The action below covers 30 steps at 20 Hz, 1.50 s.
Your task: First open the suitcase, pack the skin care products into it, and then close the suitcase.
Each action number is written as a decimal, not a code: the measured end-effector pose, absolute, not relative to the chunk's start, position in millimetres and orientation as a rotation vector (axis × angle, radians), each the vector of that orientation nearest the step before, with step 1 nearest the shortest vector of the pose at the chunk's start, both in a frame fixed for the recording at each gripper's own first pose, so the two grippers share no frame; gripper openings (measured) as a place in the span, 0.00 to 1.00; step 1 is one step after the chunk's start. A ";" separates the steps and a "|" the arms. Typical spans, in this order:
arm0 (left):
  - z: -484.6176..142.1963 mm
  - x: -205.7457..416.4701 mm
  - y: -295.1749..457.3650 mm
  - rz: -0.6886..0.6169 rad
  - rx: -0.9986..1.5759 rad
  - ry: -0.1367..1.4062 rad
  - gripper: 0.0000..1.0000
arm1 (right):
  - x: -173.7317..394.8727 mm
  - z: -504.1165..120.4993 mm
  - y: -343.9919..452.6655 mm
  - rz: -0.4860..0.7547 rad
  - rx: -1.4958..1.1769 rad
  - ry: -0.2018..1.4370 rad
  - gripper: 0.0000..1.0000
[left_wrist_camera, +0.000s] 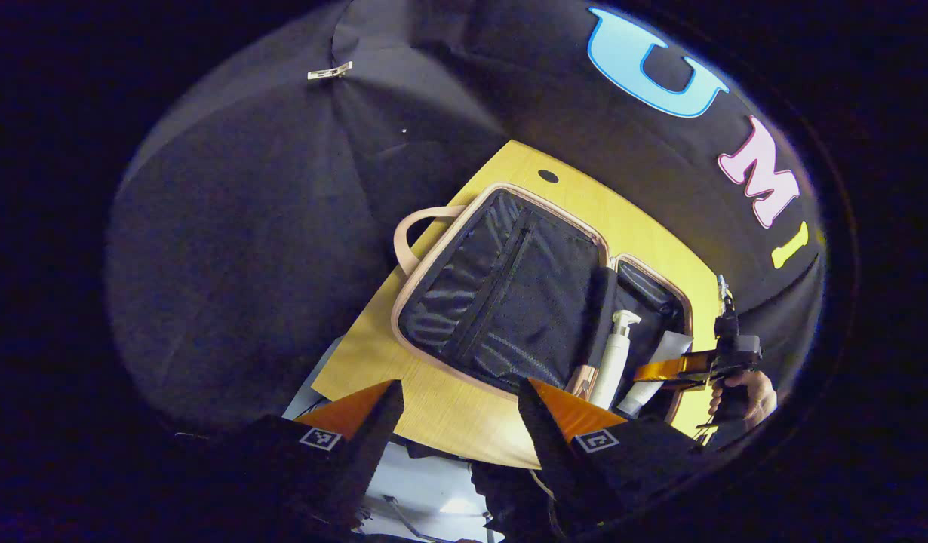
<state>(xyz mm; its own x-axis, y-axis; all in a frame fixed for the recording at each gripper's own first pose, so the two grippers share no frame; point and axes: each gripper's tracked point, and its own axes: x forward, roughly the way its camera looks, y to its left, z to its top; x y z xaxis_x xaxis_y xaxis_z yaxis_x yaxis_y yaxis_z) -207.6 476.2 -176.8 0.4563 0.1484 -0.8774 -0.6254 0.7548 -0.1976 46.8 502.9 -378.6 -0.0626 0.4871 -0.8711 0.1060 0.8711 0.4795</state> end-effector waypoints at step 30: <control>-296.5 -91.7 676.0 0.629 -0.335 1.238 0.99 | 18.5 -234.0 273.7 0.326 0.696 1.018 0.98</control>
